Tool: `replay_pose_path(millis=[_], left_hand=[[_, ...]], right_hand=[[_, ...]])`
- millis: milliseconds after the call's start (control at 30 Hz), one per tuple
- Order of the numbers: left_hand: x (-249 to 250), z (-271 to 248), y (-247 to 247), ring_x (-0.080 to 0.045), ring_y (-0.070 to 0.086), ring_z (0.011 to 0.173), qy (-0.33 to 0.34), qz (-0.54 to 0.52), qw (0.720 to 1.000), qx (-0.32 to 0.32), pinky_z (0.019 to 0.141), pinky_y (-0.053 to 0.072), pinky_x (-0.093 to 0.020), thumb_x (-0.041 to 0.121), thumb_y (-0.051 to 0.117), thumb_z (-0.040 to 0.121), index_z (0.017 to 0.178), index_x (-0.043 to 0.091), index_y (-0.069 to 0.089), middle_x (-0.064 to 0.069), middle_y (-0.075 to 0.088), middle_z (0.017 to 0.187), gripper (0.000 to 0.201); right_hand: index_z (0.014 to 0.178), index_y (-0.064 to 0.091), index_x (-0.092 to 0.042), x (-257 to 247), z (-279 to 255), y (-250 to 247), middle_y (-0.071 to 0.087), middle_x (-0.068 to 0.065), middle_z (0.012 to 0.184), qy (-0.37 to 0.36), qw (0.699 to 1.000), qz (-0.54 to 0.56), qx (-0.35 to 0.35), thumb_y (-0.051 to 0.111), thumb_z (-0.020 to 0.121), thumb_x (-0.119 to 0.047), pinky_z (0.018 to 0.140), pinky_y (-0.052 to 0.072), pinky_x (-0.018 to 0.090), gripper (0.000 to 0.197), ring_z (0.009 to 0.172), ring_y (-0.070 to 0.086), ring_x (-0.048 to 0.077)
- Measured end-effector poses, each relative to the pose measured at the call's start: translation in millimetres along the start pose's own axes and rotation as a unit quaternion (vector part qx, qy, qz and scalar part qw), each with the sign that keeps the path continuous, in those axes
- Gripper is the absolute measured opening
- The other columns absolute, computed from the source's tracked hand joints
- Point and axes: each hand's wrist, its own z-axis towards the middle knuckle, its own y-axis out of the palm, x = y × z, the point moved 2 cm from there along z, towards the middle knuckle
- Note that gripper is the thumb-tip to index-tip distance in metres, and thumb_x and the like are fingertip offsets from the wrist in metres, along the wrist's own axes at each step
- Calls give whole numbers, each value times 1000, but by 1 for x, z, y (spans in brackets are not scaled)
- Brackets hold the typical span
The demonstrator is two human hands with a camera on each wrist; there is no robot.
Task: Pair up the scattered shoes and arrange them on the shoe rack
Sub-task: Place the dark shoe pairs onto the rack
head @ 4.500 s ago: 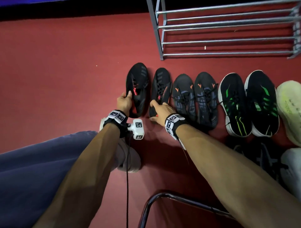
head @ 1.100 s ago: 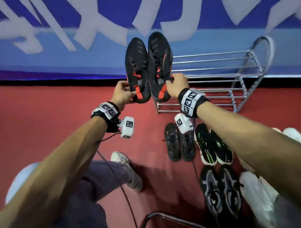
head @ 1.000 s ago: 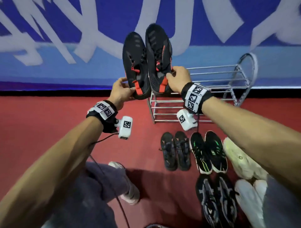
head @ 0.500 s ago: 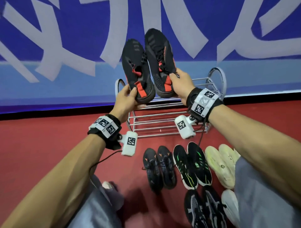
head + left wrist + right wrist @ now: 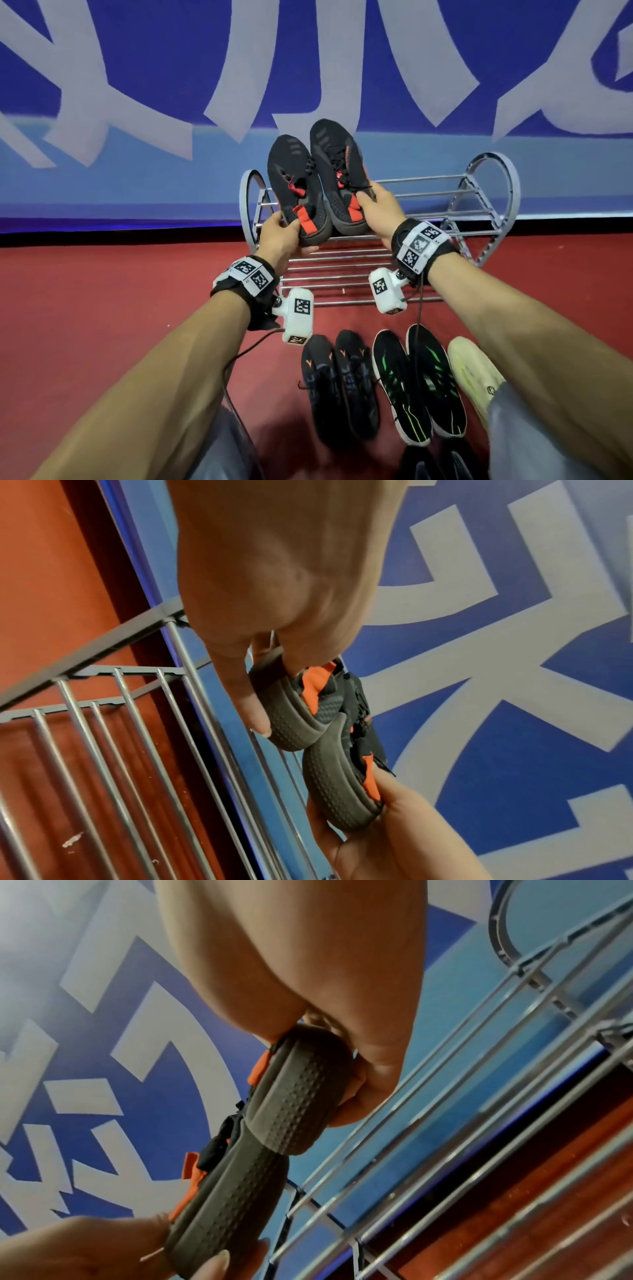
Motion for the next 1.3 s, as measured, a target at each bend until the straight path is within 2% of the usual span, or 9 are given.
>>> replay_pose_path(millis=[200,300,433,567,767,933,1033,1167,1300], left_hand=[[-18,21,-27,-26,71,82,-85,33,996,19,63,63,-41,4,51,104,120,5,55,-13,67,109,17],[-25,26,-32,-31,69,98,-105,55,993,12,72,63,-43,-1,47,103,131,2,52,-18,64,128,28],[-28,31,-29,-20,67,83,-91,32,995,24,62,63,-34,-2,46,103,127,6,52,-12,61,119,26],[-28,36,-21,-21,71,86,-62,-4,997,52,61,63,-31,1,47,103,132,6,53,-10,62,123,30],[-32,40,-14,-21,73,88,-56,-24,996,65,66,63,-36,-2,45,102,140,13,50,-9,64,127,42],[-35,40,-16,-17,69,84,-56,14,997,57,62,62,-29,3,44,105,131,14,52,-2,63,107,30],[-37,42,-17,-25,66,90,-44,49,996,54,82,59,-43,4,45,104,118,17,57,-7,66,106,22],[-33,44,-18,-30,69,97,-36,45,997,59,92,58,-54,-2,45,100,102,25,62,-7,71,104,32],[-34,48,-21,-31,71,105,-25,51,996,71,92,59,-50,-3,45,95,120,24,64,-8,73,112,41]], right_hand=[[126,38,-15,42,15,44,58,6,92,84,996,4,4,51,101,-31,64,42,30,33,77,53,18],[126,47,-11,57,17,64,56,3,98,93,996,-1,12,49,101,-26,72,42,30,29,87,53,19],[125,55,-15,55,19,69,61,3,106,69,997,22,32,47,100,-17,80,43,29,27,94,56,19],[134,45,-19,55,25,65,61,5,120,82,990,98,62,56,94,-38,100,49,42,45,103,58,18],[126,58,-27,60,25,63,67,-1,119,78,988,116,66,56,92,-34,99,52,43,34,110,64,19],[119,60,-14,56,22,62,67,8,116,76,997,8,19,46,98,-27,97,50,42,29,110,62,28],[123,57,-15,57,22,62,66,4,120,74,997,-18,3,59,89,-43,99,50,43,45,111,62,23],[108,57,-18,60,22,60,68,2,107,44,999,-24,21,74,85,-26,94,53,40,30,99,65,20],[115,60,-19,68,17,64,69,-4,108,21,997,-60,33,70,87,-33,95,53,40,33,100,65,17]])
